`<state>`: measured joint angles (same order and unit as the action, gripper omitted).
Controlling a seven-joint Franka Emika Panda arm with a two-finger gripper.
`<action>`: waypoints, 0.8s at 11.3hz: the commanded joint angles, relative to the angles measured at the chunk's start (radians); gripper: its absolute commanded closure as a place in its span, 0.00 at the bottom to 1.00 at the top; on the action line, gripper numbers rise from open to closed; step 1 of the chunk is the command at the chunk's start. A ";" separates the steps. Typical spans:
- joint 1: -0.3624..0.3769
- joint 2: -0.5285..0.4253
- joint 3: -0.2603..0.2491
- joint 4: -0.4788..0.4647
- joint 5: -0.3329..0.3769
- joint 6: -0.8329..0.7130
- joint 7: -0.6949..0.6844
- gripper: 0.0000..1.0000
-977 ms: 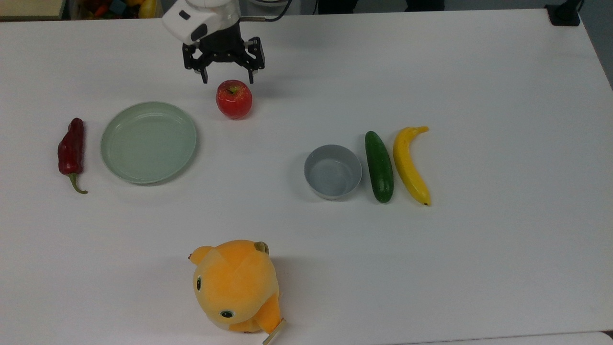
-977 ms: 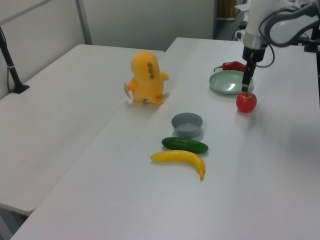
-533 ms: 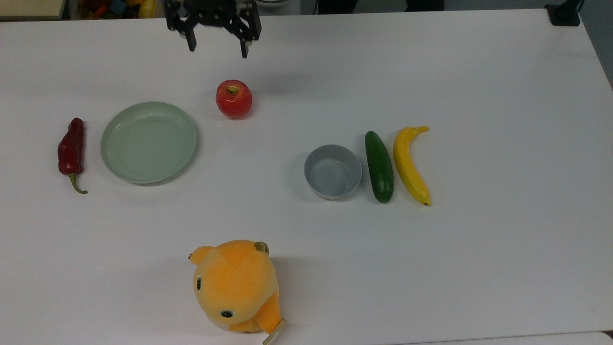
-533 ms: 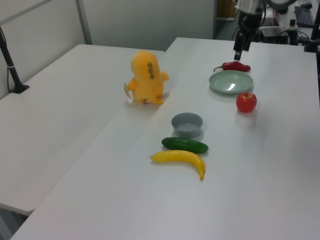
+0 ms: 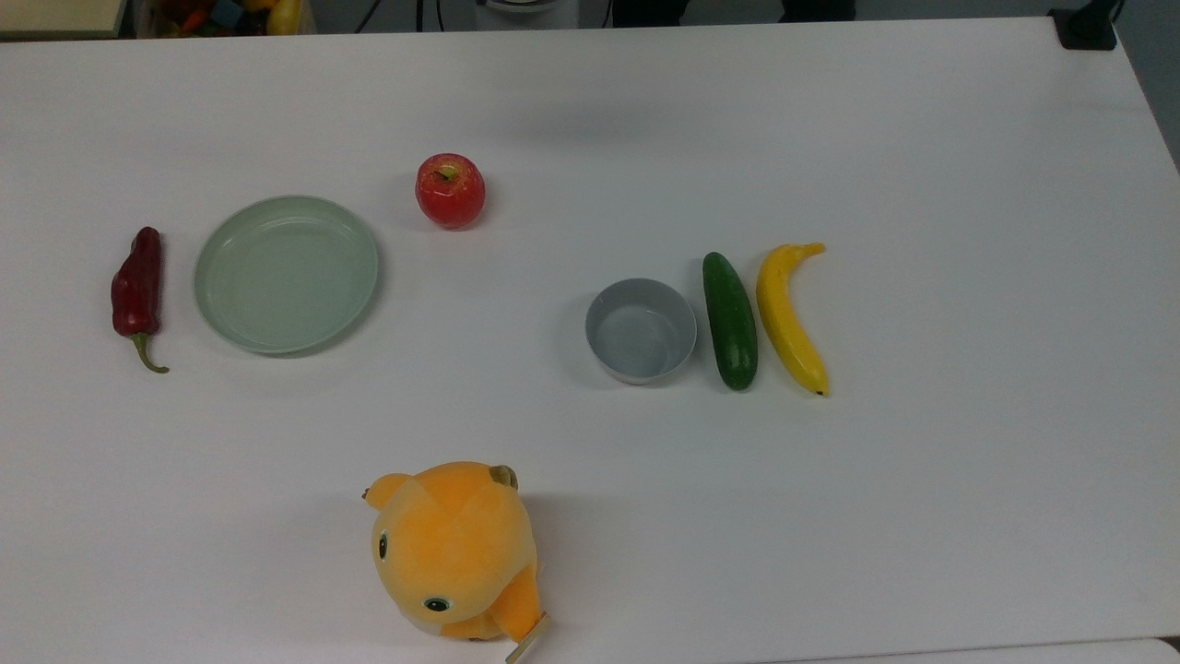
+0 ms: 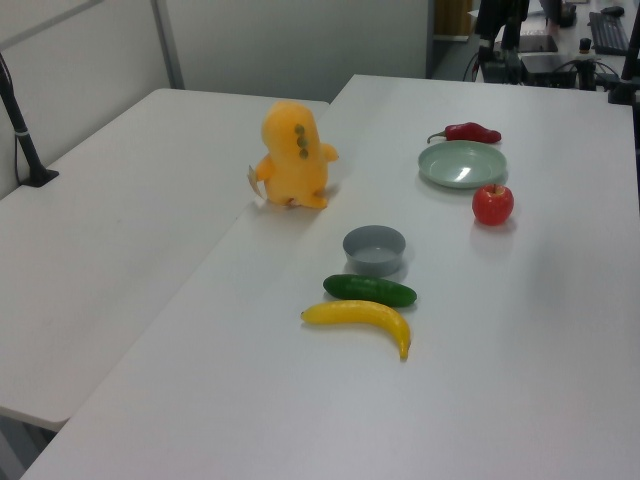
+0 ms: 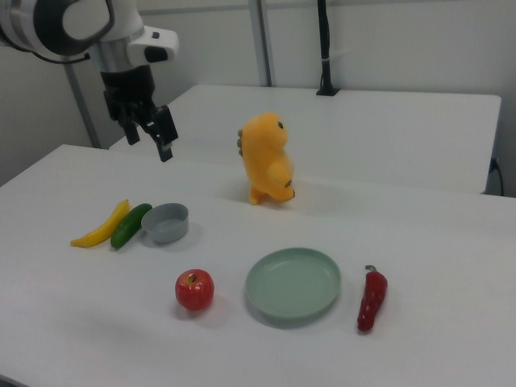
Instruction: Red apple placed in the center of the desktop
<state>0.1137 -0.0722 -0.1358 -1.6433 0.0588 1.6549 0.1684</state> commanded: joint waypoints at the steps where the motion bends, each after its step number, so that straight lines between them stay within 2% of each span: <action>1: -0.051 -0.009 0.109 0.022 0.010 -0.053 0.049 0.00; 2: -0.068 -0.006 0.143 0.020 0.010 -0.047 0.048 0.00; 3: -0.071 -0.005 0.154 0.008 0.009 -0.046 0.033 0.00; 9: -0.072 0.020 0.139 -0.012 0.006 0.085 -0.217 0.00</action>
<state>0.0514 -0.0490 0.0053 -1.6360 0.0586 1.7057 0.0584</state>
